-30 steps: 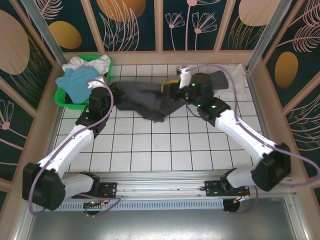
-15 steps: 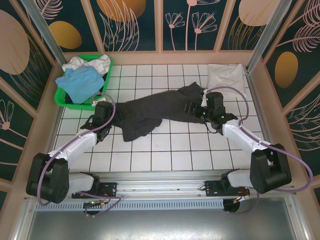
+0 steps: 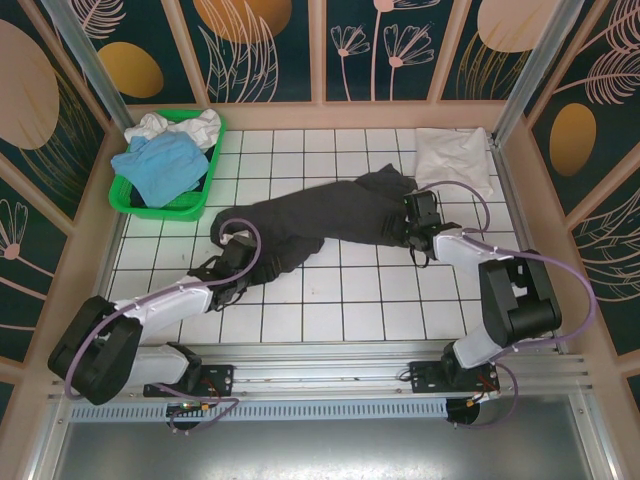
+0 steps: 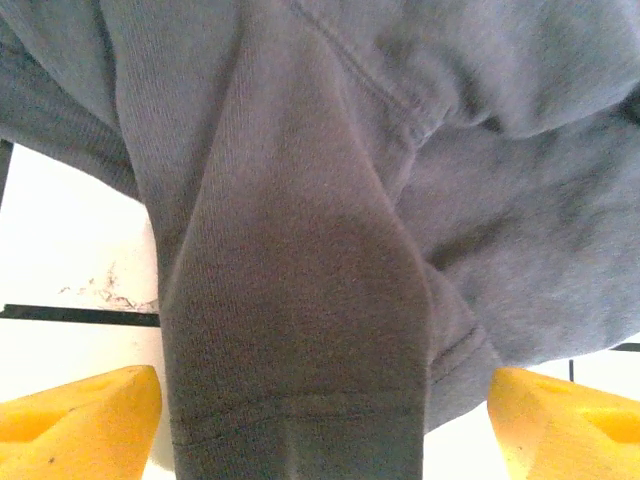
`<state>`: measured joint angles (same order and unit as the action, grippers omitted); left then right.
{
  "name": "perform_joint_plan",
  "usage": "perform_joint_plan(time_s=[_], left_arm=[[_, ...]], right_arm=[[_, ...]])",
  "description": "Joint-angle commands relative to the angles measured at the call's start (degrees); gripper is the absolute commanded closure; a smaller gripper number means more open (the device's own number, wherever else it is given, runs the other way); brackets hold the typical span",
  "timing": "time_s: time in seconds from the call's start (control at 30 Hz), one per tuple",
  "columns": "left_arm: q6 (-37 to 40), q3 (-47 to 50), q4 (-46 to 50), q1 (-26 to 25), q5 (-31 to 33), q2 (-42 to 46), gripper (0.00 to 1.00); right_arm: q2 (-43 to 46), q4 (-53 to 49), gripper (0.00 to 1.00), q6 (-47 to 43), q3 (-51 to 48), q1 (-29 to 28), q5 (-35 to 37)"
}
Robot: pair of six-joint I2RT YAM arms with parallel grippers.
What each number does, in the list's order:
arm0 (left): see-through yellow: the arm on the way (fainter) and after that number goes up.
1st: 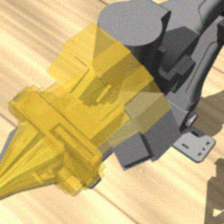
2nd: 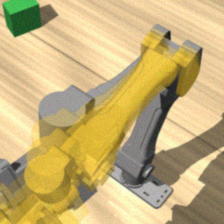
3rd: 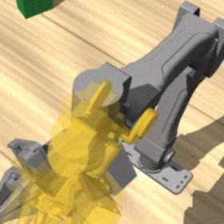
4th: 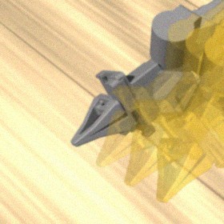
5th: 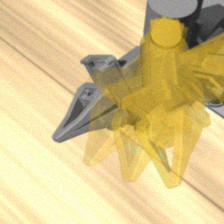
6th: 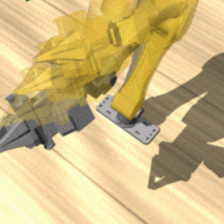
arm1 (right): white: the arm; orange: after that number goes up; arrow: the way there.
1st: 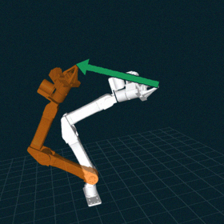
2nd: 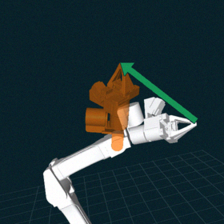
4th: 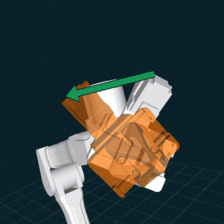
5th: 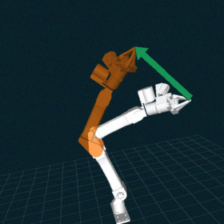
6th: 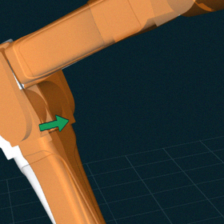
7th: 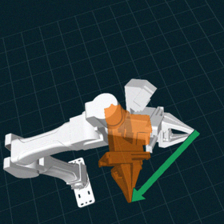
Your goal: Fold and stack the t-shirts
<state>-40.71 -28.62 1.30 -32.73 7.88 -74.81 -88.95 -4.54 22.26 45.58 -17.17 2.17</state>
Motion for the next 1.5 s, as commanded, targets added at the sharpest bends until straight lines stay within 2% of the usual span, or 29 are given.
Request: perform_joint_plan(time_s=[0.0, 0.13, 0.17, 0.23, 0.3, 0.33, 0.4, 0.5, 0.6, 0.83, 0.9, 0.97, 1.07, 1.1, 1.13, 1.2, 1.27, 1.33, 1.4, 1.47], left_arm=[[0.25, -1.37, -0.14, -0.79, 0.75, -3.23, 0.19], [0.39, -0.34, -0.33, -0.92, 1.86, -4.27, 0.28], [0.32, -0.62, 0.41, -0.88, 3.10, -4.13, 0.33], [0.23, -1.48, 2.04, -0.91, 5.52, -3.48, 0.52], [0.23, -2.37, 2.78, -0.93, 6.91, -2.49, 0.68], [0.49, -2.87, 3.03, -0.93, 7.46, -1.87, 0.69], [1.12, -4.06, 3.96, -0.92, 8.95, -1.13, 0.79], [2.27, -6.80, 6.56, -0.93, 11.35, -0.95, 0.84], [3.07, -8.02, 7.40, -0.91, 11.54, -0.70, 0.83], [4.02, -8.82, 9.15, -0.93, 13.08, 0.18, 0.95], [5.15, -10.47, 11.20, -0.89, 15.31, 1.00, 0.97], [6.67, -11.88, 12.23, -0.86, 17.79, 2.00, 0.90], [8.90, -13.41, 8.56, -0.84, 19.13, 1.13, 0.67], [8.77, -14.23, 7.25, -0.84, 17.63, -0.66, 0.50], [8.40, -15.31, 6.80, -0.84, 15.36, -3.15, 0.38], [6.93, -16.72, 7.57, -0.84, 13.05, -7.83, 0.25], [3.99, -16.08, 9.39, -0.83, 15.08, -10.11, 0.20], [0.05, -13.24, 10.81, -0.84, 17.37, -8.50, 0.16], [-3.09, -8.85, 9.91, -0.84, 16.06, -3.70, 0.13], [-5.67, -4.43, 6.98, -0.99, 11.49, 2.44, 0.12]], right_arm=[[-1.73, 1.64, 0.29, 1.21, -0.68, 0.62, 1.59], [-3.38, 2.28, 0.29, 1.38, -1.10, 1.38, 1.61], [-3.53, 2.57, 0.30, 1.38, -1.24, 1.55, 1.57], [-4.06, 3.25, 0.34, 1.55, -1.55, 1.84, 1.14], [-4.48, 3.90, 0.38, 1.55, -1.64, 1.88, 0.32], [-4.70, 4.41, 0.40, 1.56, -1.84, 1.98, 0.11], [-5.18, 4.96, 0.45, 1.49, -1.84, 2.27, -0.06], [-5.52, 5.19, 0.54, 1.56, -1.82, 2.90, -0.30], [-5.18, 5.54, 0.65, 1.51, -2.00, 3.06, -1.00], [-3.27, 5.31, 0.95, 1.13, -2.87, 3.16, -1.03], [-1.94, 4.90, 1.00, 1.04, -3.21, 3.19, -1.05], [-0.34, 4.80, 1.00, 1.03, -3.79, 3.19, -1.03], [0.79, 5.19, 1.00, 1.20, -4.33, 3.19, -1.08], [0.76, 5.56, 1.00, 1.29, -4.51, 3.19, -2.70], [0.61, 5.76, 1.00, 1.38, -4.62, 3.19, -2.99], [0.47, 5.85, 1.00, 1.56, -4.89, 3.14, -3.27], [0.80, 6.15, 1.00, 1.51, -5.53, 3.17, -3.32], [1.12, 5.70, 1.00, 0.93, -5.62, 3.19, -3.03], [1.39, 4.83, 1.00, 0.25, -5.25, 3.28, -2.34], [1.47, 4.54, 1.00, 0.06, -5.07, 3.36, -1.97]])
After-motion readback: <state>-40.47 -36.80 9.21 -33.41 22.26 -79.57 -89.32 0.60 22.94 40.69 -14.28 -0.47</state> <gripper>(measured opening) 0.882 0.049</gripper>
